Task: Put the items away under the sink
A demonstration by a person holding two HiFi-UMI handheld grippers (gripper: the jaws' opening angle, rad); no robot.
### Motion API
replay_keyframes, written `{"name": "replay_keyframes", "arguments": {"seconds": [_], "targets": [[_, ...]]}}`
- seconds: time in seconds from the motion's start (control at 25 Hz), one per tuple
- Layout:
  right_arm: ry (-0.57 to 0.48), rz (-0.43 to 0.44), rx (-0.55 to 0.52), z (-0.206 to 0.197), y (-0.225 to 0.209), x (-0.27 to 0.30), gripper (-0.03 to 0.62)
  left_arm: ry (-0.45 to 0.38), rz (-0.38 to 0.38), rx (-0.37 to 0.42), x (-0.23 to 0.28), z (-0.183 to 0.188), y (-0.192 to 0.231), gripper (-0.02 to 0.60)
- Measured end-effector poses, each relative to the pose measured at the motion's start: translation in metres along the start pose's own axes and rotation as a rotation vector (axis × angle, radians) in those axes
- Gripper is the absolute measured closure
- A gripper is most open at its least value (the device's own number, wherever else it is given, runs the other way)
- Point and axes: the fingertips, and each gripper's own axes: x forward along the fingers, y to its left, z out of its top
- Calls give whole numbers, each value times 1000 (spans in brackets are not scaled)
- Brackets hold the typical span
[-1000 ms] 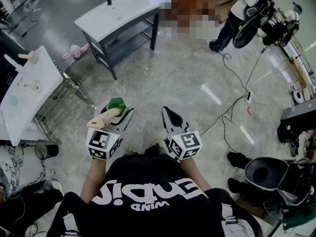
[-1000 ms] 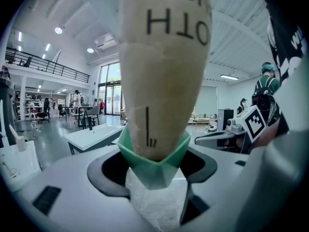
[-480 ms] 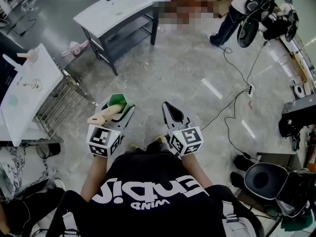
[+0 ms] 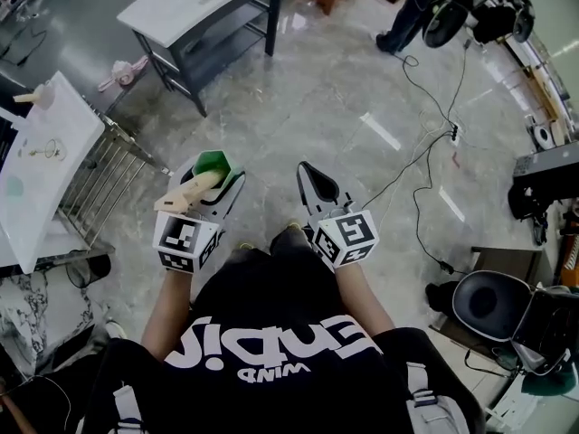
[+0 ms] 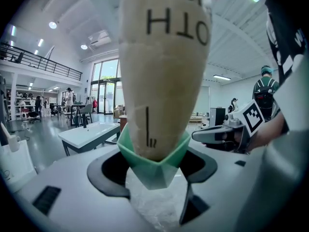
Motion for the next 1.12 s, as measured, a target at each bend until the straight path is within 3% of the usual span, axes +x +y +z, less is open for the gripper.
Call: {"name": "replay_keyframes", "arguments": {"seconds": [0.6, 1.12], "targets": [[-43, -40, 0, 12, -15, 33, 576, -4, -43, -7, 23, -5, 20, 265], [-50, -35, 16, 27, -57, 84, 576, -6, -44, -21, 87, 8, 50, 265]]}}
